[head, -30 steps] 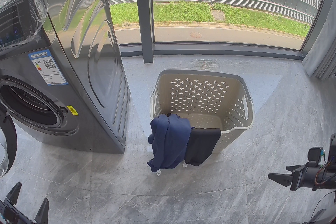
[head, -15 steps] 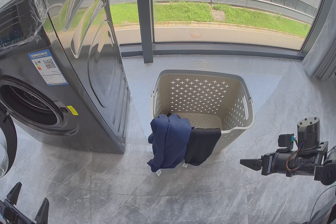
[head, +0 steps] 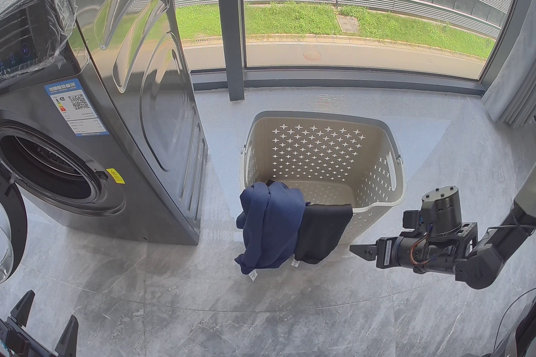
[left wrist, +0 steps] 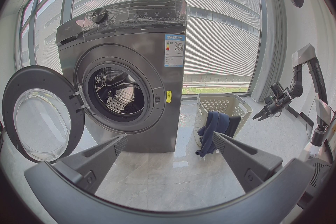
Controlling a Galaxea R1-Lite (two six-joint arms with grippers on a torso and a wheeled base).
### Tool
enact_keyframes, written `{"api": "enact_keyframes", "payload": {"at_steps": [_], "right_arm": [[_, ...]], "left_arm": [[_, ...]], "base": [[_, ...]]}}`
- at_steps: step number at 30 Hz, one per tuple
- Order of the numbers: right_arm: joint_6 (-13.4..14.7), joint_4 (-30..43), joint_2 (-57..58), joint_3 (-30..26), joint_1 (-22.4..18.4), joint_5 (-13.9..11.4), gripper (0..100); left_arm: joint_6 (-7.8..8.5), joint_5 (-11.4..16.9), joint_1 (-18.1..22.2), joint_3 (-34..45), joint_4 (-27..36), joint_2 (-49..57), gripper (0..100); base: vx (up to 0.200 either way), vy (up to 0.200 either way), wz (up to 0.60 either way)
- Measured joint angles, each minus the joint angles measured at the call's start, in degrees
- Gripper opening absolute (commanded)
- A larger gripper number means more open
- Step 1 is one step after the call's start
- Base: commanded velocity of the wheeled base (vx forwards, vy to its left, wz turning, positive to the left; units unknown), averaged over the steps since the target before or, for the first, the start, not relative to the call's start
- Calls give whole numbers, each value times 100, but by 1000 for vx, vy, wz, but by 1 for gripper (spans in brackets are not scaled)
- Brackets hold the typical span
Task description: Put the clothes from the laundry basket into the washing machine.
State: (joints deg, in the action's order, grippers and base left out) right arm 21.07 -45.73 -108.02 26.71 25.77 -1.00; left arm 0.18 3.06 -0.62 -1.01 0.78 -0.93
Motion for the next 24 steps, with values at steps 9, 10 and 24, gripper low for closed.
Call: {"api": "enact_keyframes", "payload": {"at_steps": [9, 10, 24], "right_arm": [[59, -15, -546, 432, 184, 176, 100], [57, -12, -599, 479, 193, 222, 100], [48, -162, -1438, 1384, 306, 390, 100]], "left_arm": [[0, 2, 2, 0, 1, 0, 100], [2, 2, 0, 0, 0, 0, 100], [4, 5, -1, 0, 1, 0, 100]], "base": [[0, 0, 0], [0, 0, 0], [0, 0, 0]]}}
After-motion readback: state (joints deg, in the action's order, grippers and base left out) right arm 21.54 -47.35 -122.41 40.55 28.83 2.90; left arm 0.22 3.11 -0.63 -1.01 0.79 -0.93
